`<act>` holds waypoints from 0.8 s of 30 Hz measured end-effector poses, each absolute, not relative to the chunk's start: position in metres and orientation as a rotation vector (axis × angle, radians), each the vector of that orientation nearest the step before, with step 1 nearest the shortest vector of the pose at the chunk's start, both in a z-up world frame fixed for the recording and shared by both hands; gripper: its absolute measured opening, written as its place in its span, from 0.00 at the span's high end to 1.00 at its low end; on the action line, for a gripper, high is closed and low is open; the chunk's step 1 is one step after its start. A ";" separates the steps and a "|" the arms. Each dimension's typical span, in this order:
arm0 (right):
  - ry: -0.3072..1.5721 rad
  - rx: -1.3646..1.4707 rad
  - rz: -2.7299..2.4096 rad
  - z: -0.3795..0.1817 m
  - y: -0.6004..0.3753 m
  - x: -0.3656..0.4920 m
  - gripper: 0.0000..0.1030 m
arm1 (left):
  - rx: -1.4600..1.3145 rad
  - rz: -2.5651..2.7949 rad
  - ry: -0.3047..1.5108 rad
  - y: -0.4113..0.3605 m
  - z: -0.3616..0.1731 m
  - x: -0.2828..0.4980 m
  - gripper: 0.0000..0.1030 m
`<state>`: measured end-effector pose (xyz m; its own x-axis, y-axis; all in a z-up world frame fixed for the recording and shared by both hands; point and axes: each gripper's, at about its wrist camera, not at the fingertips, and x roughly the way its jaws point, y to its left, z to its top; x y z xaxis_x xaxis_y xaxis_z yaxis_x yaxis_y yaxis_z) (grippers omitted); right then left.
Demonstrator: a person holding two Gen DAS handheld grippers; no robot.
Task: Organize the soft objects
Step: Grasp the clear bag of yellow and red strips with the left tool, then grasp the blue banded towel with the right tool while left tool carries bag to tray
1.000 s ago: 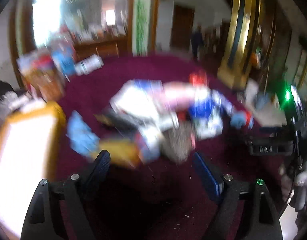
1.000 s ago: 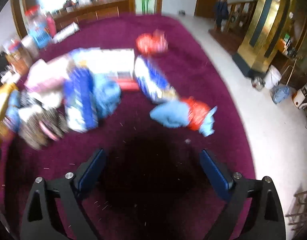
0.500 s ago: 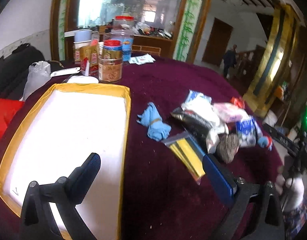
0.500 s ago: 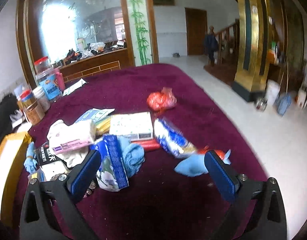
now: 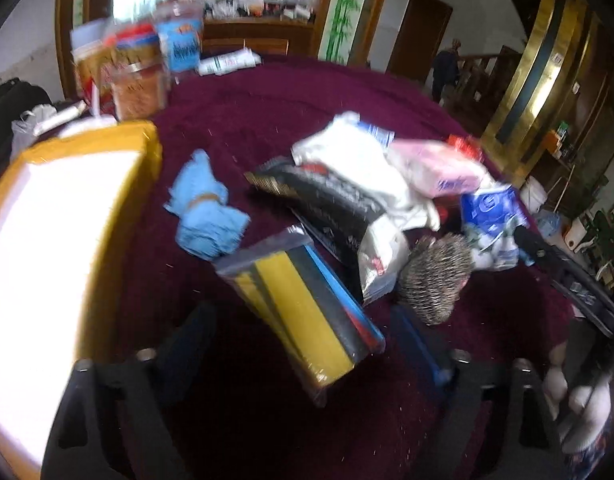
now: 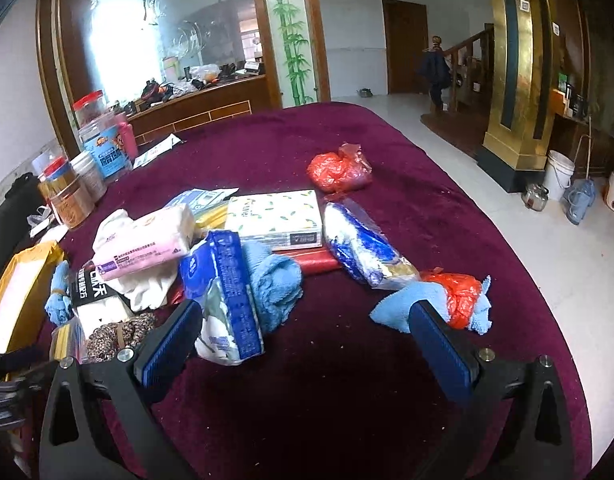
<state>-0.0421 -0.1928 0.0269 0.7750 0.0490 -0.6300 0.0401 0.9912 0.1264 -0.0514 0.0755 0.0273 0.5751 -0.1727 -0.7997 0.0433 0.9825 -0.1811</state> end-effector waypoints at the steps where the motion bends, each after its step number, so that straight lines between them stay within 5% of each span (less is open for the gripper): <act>1: 0.686 0.139 0.007 0.027 -0.193 -0.042 0.00 | -0.146 -0.129 0.981 0.072 0.020 -0.046 0.20; 7: 0.709 0.172 0.006 0.023 -0.198 -0.037 0.00 | -0.079 -0.076 0.962 0.063 0.014 -0.039 0.25; 11: 0.726 0.179 0.004 0.021 -0.198 -0.033 0.00 | -0.113 -0.058 0.947 0.077 0.015 -0.044 0.56; 16: 0.749 0.197 -0.005 0.017 -0.201 -0.031 0.00 | -0.228 -0.085 0.938 0.103 0.023 -0.056 0.65; 19: 0.753 0.202 -0.015 0.015 -0.202 -0.031 0.00 | -0.231 -0.110 0.895 0.108 0.035 -0.073 0.80; 24: 0.759 0.206 -0.030 0.014 -0.203 -0.031 0.00 | -0.224 -0.131 0.843 0.117 0.050 -0.090 0.80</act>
<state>-0.0305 -0.2030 0.0143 0.7262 0.0468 -0.6859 0.1014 0.9795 0.1743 -0.0898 0.1174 0.0498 0.6594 -0.2035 -0.7237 0.0265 0.9684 -0.2480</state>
